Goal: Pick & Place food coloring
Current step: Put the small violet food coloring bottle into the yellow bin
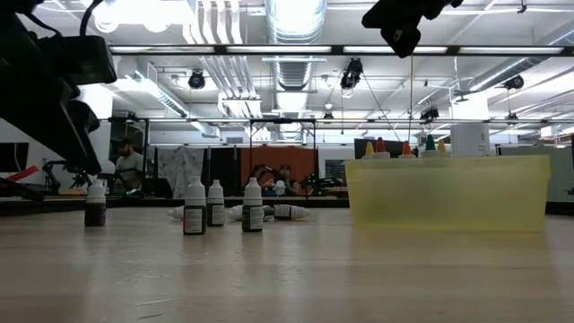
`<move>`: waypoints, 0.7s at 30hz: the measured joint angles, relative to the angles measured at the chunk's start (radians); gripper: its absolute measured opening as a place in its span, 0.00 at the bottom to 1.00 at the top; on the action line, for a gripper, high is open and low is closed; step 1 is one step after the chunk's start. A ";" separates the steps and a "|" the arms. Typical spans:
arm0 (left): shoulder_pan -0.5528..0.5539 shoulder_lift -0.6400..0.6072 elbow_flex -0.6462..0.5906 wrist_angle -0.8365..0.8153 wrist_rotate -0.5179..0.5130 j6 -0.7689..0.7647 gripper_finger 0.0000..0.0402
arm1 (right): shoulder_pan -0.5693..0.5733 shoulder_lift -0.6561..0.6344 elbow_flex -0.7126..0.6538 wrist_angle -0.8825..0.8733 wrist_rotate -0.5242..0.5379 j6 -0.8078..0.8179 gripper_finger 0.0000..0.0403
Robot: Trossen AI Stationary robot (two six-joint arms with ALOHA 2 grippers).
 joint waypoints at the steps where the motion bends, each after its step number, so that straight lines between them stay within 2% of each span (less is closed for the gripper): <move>1: 0.007 0.000 0.001 0.001 0.009 0.015 0.43 | 0.000 0.000 0.000 0.000 0.000 0.000 0.02; 21: 0.142 0.008 -0.002 -0.016 0.116 0.156 0.43 | 0.000 0.000 0.000 0.000 0.000 -0.001 0.02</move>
